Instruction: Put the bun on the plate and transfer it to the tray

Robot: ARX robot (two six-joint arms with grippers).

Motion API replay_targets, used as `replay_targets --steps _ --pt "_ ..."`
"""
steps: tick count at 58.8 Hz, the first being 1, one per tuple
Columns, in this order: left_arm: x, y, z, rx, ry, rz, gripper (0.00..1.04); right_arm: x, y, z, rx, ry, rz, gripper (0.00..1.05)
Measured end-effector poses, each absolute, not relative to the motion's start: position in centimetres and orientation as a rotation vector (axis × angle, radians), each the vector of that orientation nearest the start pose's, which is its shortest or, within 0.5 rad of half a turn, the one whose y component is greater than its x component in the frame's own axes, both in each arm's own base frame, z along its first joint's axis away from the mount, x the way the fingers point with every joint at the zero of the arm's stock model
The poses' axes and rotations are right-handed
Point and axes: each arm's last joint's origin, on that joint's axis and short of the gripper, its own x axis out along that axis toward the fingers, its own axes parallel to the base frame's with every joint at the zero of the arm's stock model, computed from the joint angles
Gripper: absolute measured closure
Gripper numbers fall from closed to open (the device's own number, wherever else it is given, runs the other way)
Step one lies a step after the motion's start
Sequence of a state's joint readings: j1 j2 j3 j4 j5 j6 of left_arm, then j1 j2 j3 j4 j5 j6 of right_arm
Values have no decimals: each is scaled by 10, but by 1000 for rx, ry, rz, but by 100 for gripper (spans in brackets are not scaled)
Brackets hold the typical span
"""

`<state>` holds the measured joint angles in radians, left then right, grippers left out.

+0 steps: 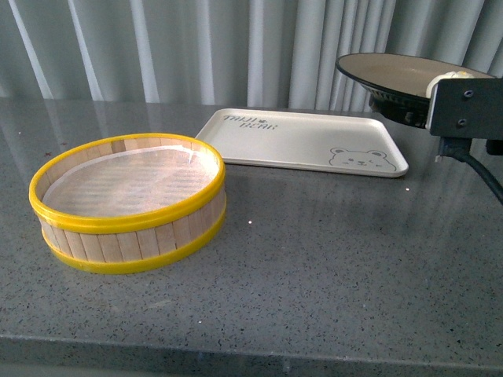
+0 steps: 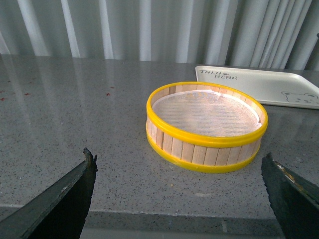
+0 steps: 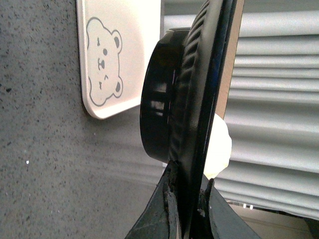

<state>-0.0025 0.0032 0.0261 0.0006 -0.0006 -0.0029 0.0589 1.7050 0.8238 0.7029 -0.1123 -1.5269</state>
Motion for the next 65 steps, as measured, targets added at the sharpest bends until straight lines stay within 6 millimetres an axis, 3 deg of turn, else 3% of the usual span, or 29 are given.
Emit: replay_targets --steps 16,32,50,65 --pt "96 0 172 -3 -23 -2 7 378 27 181 -1488 34 317 102" --pt "96 0 172 -3 -23 -2 7 409 14 173 -1455 76 308 102" --pt "96 0 172 -3 -23 -2 7 432 16 147 -1472 121 384 102" --pt "96 0 172 -3 -23 -2 7 448 23 146 -1511 112 410 102"
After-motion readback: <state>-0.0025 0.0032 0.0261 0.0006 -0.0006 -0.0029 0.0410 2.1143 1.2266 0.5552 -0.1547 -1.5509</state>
